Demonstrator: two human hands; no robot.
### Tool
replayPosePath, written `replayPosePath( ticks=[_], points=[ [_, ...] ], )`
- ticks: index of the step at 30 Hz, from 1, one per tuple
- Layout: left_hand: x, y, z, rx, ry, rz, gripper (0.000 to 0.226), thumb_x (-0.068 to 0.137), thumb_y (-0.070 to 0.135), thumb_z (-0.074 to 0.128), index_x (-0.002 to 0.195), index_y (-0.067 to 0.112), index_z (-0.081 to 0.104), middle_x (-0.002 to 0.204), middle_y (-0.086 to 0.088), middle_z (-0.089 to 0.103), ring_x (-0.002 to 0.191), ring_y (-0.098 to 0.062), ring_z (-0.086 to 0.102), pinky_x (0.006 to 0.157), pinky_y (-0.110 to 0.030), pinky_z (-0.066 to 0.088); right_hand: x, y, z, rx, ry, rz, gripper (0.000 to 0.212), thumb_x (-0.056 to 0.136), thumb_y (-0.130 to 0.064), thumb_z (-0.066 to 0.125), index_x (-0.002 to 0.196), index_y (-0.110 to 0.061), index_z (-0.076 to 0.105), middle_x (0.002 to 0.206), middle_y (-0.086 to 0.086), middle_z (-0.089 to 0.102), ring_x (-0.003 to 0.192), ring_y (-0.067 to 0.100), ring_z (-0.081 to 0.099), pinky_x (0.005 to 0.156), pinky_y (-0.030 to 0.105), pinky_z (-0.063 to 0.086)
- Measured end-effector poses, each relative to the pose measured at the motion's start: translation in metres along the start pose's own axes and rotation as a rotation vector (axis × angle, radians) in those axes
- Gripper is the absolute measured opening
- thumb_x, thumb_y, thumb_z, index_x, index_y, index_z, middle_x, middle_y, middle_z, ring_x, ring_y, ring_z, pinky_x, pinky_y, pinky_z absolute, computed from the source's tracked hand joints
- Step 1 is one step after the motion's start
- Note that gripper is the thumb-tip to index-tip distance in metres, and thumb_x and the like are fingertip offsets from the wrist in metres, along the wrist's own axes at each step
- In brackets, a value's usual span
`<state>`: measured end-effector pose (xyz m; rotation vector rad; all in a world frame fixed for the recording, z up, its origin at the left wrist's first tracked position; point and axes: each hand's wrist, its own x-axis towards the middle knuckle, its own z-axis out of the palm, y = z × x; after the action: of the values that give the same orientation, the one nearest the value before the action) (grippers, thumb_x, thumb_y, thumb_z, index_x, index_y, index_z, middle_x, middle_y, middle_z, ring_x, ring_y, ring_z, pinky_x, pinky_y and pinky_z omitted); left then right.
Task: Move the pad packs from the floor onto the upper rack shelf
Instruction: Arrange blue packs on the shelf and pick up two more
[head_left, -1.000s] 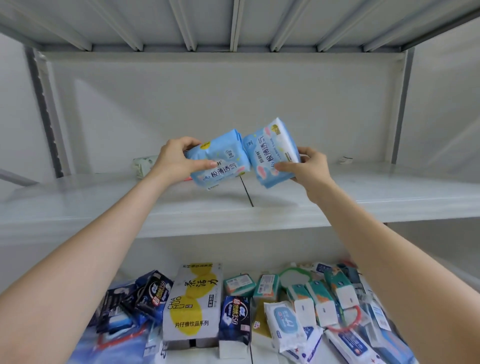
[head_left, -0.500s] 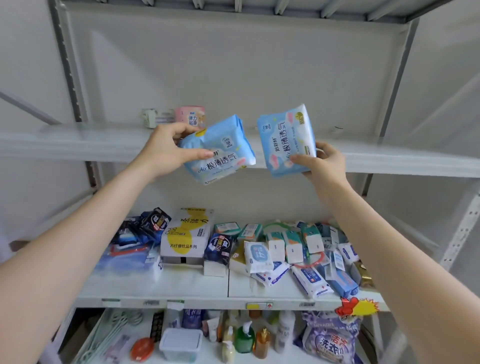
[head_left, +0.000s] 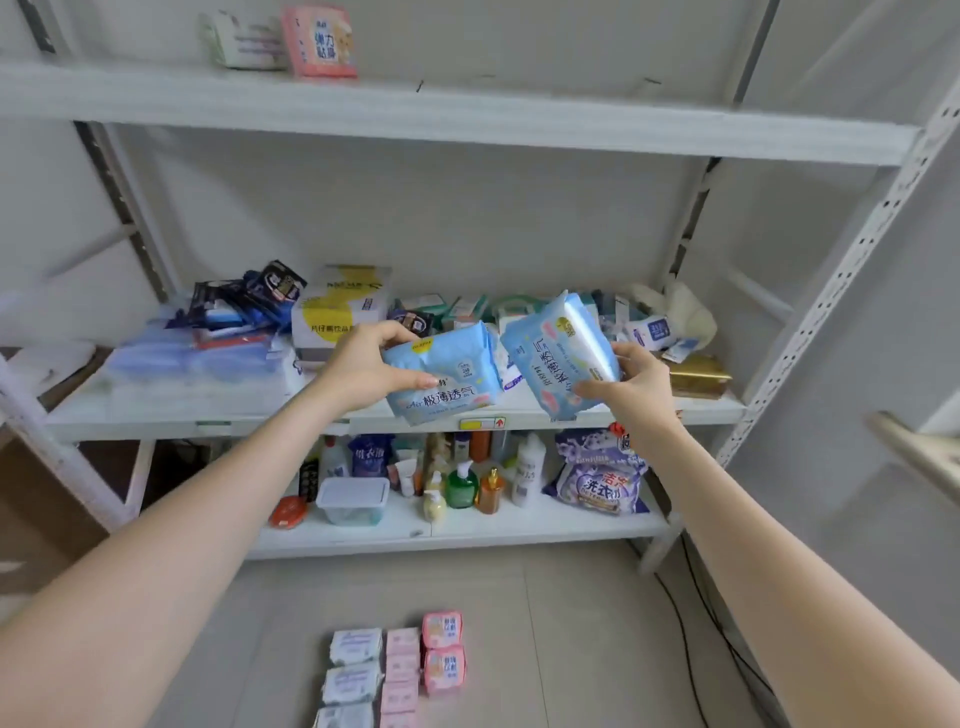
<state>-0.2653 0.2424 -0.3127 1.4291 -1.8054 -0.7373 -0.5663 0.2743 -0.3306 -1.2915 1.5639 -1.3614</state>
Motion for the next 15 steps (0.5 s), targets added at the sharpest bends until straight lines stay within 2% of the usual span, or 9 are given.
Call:
replayPosePath(
  ticks=[3, 7, 10, 15],
  points=[
    [-0.024, -0.036, 0.033, 0.024, -0.081, -0.07, 0.04, 0.061, 0.026, 0.091, 0.092, 0.022, 0.066, 0.094, 0.009, 0.068, 0.091, -0.015, 0.064, 0.079, -0.035, 0.055, -0.024, 0.053, 0.003, -0.041, 0.008, 0.076, 0.052, 0.061, 0.003, 0.082, 0.105, -0.016, 0.06, 0.1, 0.004, 0.066, 0.089, 0.023, 0.067, 0.069, 0.042, 0.06],
    [-0.053, -0.09, 0.076, 0.018, -0.148, -0.18, 0.041, 0.058, 0.024, 0.092, 0.089, 0.021, 0.066, 0.092, 0.005, 0.068, 0.09, -0.019, 0.065, 0.078, -0.036, 0.055, -0.055, 0.12, 0.009, -0.076, 0.011, 0.177, 0.053, 0.058, 0.006, 0.081, 0.102, -0.016, 0.06, 0.099, 0.004, 0.065, 0.092, 0.024, 0.065, 0.074, 0.041, 0.058],
    [-0.072, -0.124, 0.106, 0.023, -0.204, -0.225, 0.038, 0.06, 0.024, 0.092, 0.085, 0.023, 0.063, 0.091, 0.006, 0.065, 0.084, -0.014, 0.061, 0.068, -0.024, 0.046, -0.075, 0.17, 0.01, -0.136, 0.006, 0.244, 0.053, 0.054, 0.004, 0.081, 0.1, -0.016, 0.063, 0.096, 0.001, 0.066, 0.092, 0.027, 0.065, 0.078, 0.044, 0.056],
    [-0.091, -0.17, 0.154, 0.029, -0.254, -0.301, 0.038, 0.062, 0.019, 0.09, 0.088, 0.019, 0.063, 0.09, 0.006, 0.065, 0.083, -0.012, 0.06, 0.065, -0.021, 0.043, -0.098, 0.233, 0.011, -0.162, 0.017, 0.386, 0.053, 0.042, -0.015, 0.074, 0.094, -0.023, 0.064, 0.095, 0.0, 0.068, 0.09, 0.023, 0.064, 0.073, 0.035, 0.053]
  ],
)
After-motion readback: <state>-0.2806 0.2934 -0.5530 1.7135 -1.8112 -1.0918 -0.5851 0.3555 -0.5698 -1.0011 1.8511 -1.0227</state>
